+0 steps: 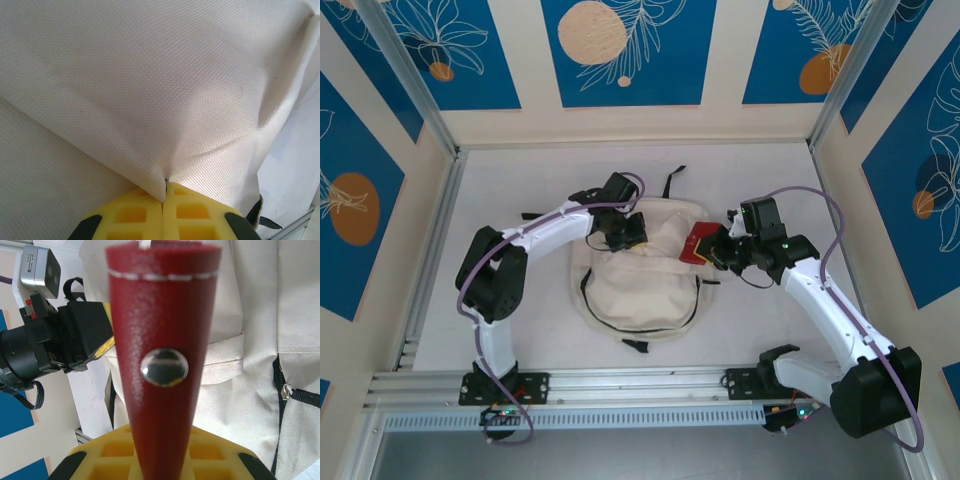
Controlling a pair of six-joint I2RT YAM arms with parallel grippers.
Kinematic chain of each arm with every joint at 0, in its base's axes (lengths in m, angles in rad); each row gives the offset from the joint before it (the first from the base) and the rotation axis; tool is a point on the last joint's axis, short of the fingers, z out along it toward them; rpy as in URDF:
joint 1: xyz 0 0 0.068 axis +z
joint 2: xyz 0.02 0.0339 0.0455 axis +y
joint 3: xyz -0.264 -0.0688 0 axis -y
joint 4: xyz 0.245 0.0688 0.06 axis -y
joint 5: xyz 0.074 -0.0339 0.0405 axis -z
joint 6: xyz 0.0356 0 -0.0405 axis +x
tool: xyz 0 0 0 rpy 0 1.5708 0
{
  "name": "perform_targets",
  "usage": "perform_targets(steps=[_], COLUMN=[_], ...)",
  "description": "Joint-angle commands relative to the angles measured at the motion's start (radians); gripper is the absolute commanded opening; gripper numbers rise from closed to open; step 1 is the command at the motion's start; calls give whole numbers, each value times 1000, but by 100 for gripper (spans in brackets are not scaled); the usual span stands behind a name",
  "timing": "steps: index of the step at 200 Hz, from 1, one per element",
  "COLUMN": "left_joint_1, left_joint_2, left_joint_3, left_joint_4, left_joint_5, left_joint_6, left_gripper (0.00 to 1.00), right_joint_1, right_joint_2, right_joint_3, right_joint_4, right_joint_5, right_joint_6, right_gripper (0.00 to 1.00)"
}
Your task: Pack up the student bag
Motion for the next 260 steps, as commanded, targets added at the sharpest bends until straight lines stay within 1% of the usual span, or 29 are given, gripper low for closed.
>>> perform_targets(steps=[1, 21, 40, 77, 119, 156, 215, 231, 260], left_joint_1=[-7, -8, -8, -8, -8, -6, -6, -6, -7], left_joint_2=[-87, -125, -143, -146, -121, -94, -49, -44, -50], left_joint_3=[50, 52, 56, 85, 95, 92, 118, 117, 89], left_joint_4=[-33, -26, -10, -1, -5, -10, -9, -14, -17], left_joint_5=[-12, -25, -20, -19, -5, 1, -3, -3, -1], left_joint_6=[30, 30, 23, 25, 31, 35, 28, 34, 38], left_gripper=[0, 0, 0, 0, 0, 0, 0, 2, 3], right_joint_1=[15, 39, 83, 181, 247, 244, 238, 235, 212], right_joint_2=[3, 24, 51, 118, 198, 225, 202, 206, 225], right_joint_3=[-4, -1, 2, 11, -8, -47, -152, -170, -182], right_joint_4=[12, 32, 62, 106, 166, 220, 249, 259, 327], right_joint_5=[-59, -110, -144, -158, -189, -189, -155, -147, -186], right_joint_6=[-8, -13, -6, 11, 40, 88, 171, 183, 197], right_gripper=[4, 4, 4, 4, 4, 4, 3, 3, 3])
